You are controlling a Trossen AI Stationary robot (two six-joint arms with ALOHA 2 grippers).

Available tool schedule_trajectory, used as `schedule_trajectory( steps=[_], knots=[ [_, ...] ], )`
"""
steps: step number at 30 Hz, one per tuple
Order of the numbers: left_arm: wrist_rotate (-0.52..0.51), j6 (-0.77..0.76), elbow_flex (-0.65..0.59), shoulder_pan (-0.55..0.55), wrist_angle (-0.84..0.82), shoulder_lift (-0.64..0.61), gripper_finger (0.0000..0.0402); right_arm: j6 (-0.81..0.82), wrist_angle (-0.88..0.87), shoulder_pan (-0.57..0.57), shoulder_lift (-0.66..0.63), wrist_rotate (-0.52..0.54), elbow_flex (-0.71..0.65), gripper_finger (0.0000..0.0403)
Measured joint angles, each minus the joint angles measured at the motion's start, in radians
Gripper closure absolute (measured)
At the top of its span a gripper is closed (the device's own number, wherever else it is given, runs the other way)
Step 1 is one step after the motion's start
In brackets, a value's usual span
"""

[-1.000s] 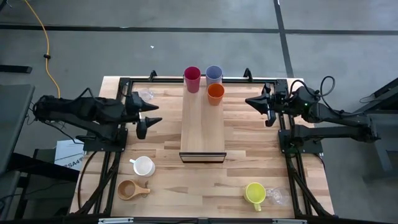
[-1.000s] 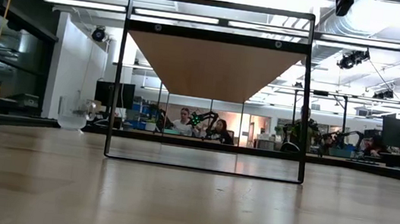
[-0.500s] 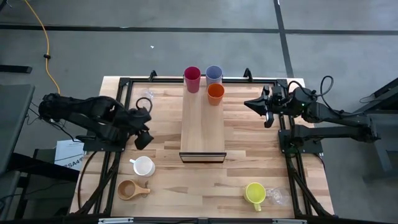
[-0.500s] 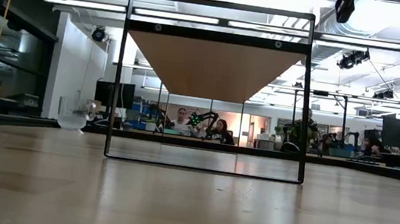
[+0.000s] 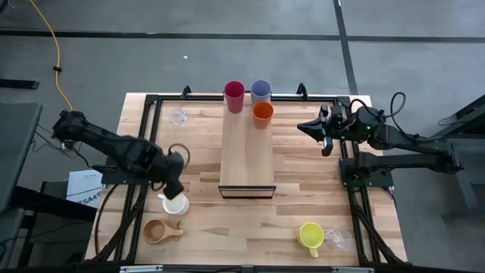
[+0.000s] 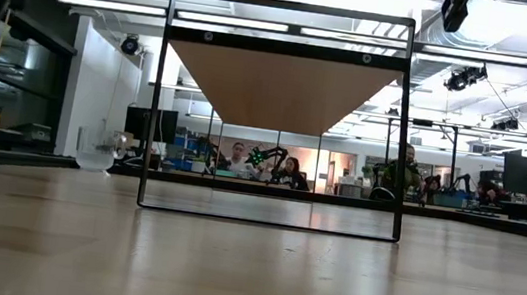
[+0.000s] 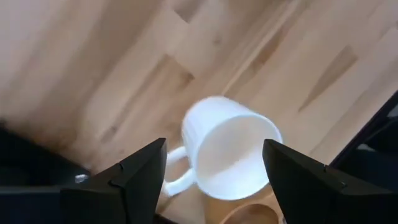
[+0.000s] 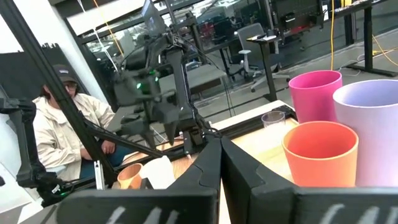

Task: Stack small to large cups/mugs on shelf
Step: Put the white mug on the shelf

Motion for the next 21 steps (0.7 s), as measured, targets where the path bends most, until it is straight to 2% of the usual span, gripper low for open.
schedule_trajectory(
  steps=[5,9,21],
  knots=[
    [-0.050,-0.100,-0.050,-0.124,0.091,0.036,0.0149,-0.002,0.000,0.000,0.000,0.000,0.000,0.0403],
    [-0.082,-0.142,-0.050,-0.179,0.079,0.070,0.0149,-0.002,-0.009,0.000,0.000,0.000,0.000,0.0403],
    [-0.109,-0.149,-0.050,-0.217,0.062,0.108,0.0149,0.000,-0.023,0.000,0.000,0.000,0.000,0.0403]
  ],
)
